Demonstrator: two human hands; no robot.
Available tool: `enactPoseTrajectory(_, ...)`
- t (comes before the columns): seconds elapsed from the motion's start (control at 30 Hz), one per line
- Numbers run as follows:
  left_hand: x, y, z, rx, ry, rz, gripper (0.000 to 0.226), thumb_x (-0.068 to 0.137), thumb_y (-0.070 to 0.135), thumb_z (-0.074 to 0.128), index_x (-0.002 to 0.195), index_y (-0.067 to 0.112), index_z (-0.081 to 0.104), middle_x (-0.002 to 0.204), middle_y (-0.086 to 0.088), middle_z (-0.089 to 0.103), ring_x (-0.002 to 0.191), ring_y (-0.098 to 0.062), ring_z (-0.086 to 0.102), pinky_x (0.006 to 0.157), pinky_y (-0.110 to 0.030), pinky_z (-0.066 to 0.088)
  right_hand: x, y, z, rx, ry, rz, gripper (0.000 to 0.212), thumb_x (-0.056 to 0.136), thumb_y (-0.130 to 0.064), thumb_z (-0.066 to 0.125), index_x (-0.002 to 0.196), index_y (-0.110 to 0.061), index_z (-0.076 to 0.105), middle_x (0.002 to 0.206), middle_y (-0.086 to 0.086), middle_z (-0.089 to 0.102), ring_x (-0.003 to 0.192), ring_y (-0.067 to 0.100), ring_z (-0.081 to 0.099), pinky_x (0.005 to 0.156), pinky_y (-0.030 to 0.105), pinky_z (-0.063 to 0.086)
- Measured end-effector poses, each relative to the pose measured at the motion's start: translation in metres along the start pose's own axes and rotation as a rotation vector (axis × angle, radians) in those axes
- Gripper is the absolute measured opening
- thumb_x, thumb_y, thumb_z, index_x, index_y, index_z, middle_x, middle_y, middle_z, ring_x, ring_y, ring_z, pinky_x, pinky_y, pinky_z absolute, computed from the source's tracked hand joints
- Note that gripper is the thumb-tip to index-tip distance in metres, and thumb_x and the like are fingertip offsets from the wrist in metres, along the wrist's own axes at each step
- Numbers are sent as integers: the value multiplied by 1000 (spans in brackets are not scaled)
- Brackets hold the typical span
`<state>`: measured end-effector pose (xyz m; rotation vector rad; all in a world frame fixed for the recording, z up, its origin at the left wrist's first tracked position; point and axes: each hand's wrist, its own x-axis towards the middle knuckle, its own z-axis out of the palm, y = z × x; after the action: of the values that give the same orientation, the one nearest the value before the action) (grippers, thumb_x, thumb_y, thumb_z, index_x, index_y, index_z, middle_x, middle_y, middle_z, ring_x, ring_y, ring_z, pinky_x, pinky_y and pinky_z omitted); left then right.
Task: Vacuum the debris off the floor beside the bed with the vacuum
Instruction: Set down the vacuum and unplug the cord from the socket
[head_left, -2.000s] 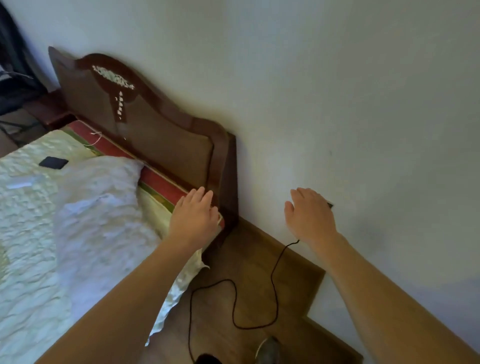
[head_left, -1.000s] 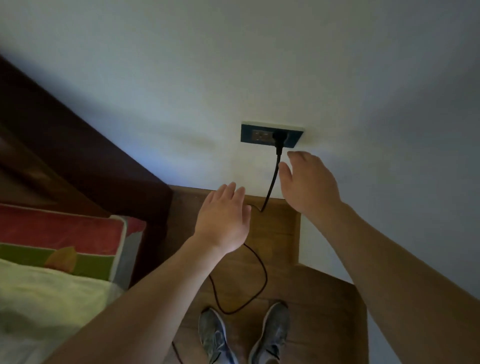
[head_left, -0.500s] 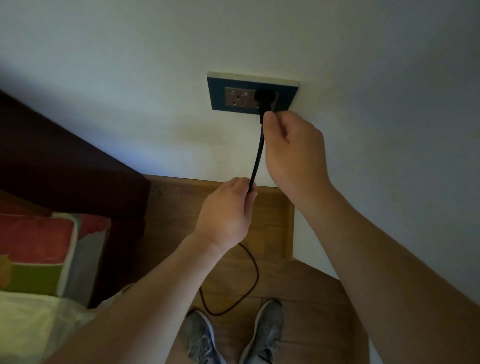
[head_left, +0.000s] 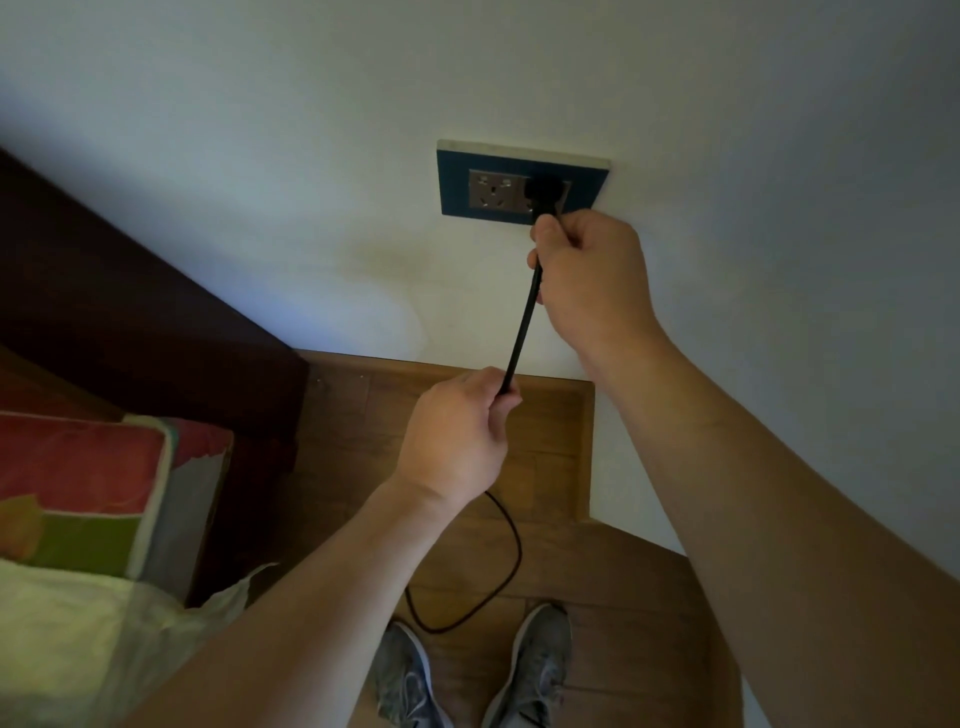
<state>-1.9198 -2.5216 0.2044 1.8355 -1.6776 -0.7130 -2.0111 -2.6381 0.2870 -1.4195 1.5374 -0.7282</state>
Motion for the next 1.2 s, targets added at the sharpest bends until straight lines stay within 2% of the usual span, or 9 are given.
enactPoseTrajectory(0.13, -9, 2, -3, -32, 31, -13, 18, 99, 22, 55, 93, 15, 69, 76, 16, 57, 62, 3, 52, 64, -7, 38, 0, -1, 5, 5, 35, 36, 29, 106, -27, 45, 100, -9, 67, 91, 7, 65, 79, 11, 60, 73, 21, 52)
enactPoseTrajectory(0.3, -15, 0, -8, -44, 72, 8, 17, 99, 21, 56, 92, 15, 69, 75, 14, 60, 63, -1, 56, 63, -8, 42, -3, -3, 8, 27, 70, 64, 27, 106, -27, 44, 97, -12, 64, 84, 1, 60, 76, 9, 58, 66, 16, 46)
enactPoseTrajectory(0.4, -19, -3, -10, -56, 101, 25, 18, 99, 22, 54, 92, 14, 69, 77, 11, 64, 66, -5, 62, 64, -13, 50, -6, -5, 10, 23, 87, 65, 26, 106, -27, 44, 96, -13, 63, 83, -1, 60, 76, 8, 57, 65, 15, 43)
enactPoseTrajectory(0.67, -25, -3, -16, -128, 152, 80, 22, 98, 22, 52, 90, 12, 70, 76, 10, 63, 66, -5, 61, 65, -16, 52, -9, -7, 12, 35, 117, 81, 26, 107, -26, 43, 89, -18, 60, 83, 0, 60, 75, 8, 57, 69, 19, 48)
enactPoseTrajectory(0.8, -28, 1, -15, -142, 169, 114, 24, 99, 24, 51, 89, 13, 69, 76, 11, 63, 68, -6, 63, 67, -19, 56, -9, -9, 10, 21, 119, 88, 26, 107, -26, 43, 91, -17, 61, 82, -1, 59, 74, 8, 57, 64, 16, 44)
enactPoseTrajectory(1.0, -28, 1, -18, -165, 254, 186, 27, 99, 23, 51, 87, 10, 71, 80, 15, 60, 72, 0, 60, 71, -12, 52, -11, -17, 10, 16, 147, 130, 27, 106, -27, 44, 84, -19, 59, 79, -2, 59, 72, 8, 57, 62, 16, 43)
enactPoseTrajectory(1.13, -52, -10, -7, -129, 156, 223, 22, 98, 20, 53, 86, 13, 71, 79, 13, 65, 72, 8, 54, 70, -5, 46, -50, -7, 17, 8, 30, 132, 21, 105, -24, 46, 92, -19, 61, 82, -4, 61, 67, 3, 57, 56, 12, 42)
enactPoseTrajectory(1.2, -78, -19, -1, -163, 116, 145, 19, 98, 20, 54, 87, 16, 70, 78, 19, 59, 66, 9, 52, 64, -5, 41, -75, 7, 18, 16, 7, 186, 20, 104, -26, 46, 93, -19, 62, 82, -3, 63, 63, 0, 55, 56, 13, 43)
